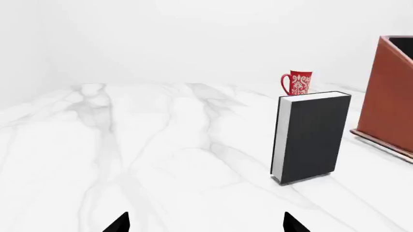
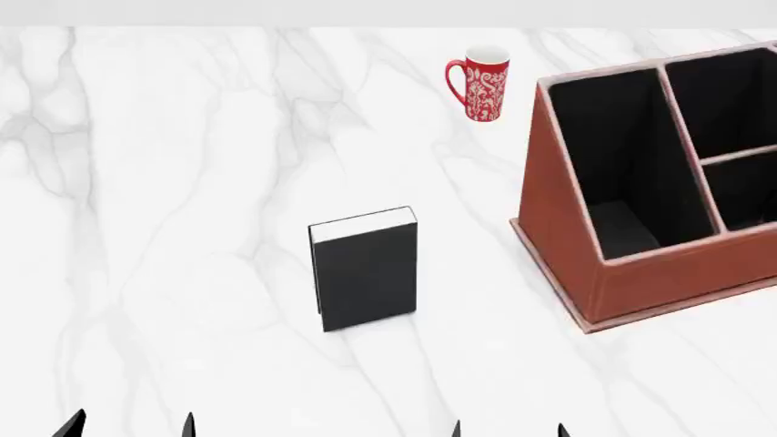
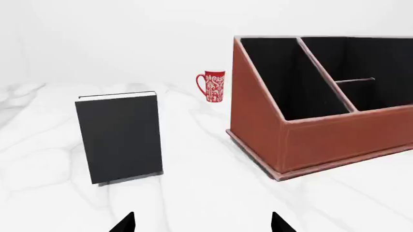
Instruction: Pick up the book and place it in the left compartment of the caddy.
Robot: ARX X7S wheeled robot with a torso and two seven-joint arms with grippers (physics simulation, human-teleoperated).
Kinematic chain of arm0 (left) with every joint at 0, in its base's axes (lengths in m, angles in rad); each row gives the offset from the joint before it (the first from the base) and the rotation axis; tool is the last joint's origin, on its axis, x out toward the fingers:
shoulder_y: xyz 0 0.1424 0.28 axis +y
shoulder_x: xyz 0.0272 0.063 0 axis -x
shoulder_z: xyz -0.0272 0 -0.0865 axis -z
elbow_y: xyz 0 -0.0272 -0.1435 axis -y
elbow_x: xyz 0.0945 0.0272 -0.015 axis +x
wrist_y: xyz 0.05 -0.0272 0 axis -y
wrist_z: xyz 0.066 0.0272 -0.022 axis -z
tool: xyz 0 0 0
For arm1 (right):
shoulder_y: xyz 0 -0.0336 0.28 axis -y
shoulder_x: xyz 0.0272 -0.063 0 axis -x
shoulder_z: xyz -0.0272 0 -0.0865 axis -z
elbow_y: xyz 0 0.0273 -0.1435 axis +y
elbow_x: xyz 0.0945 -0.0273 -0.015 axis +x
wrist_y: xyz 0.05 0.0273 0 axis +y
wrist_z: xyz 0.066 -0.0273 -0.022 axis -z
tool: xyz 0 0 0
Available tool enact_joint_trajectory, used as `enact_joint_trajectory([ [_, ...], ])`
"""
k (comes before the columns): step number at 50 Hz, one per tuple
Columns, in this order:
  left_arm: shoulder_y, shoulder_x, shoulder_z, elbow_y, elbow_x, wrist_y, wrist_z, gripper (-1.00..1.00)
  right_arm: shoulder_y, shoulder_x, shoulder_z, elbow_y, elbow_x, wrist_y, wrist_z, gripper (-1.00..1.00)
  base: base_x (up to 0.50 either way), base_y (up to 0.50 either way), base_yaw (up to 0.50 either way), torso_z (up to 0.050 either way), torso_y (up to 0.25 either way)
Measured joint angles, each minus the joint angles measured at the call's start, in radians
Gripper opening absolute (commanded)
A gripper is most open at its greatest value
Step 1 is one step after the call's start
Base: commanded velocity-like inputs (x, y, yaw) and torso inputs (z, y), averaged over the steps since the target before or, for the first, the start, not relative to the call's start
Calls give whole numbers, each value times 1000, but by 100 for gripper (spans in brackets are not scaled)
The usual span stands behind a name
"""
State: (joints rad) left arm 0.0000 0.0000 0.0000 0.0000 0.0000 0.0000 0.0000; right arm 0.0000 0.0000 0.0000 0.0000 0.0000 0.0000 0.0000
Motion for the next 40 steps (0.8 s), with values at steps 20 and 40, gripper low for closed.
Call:
enact_joint_trajectory([
  [20, -1, -41, 47, 0, -41, 1, -46, 100, -4, 41, -52, -5, 34, -6, 48, 100, 0, 0, 0, 0, 0],
  [40, 3, -72, 83, 10, -74, 10, -83, 100, -4, 72, -88, -10, 61, -10, 88, 100, 0, 0, 0, 0, 0],
])
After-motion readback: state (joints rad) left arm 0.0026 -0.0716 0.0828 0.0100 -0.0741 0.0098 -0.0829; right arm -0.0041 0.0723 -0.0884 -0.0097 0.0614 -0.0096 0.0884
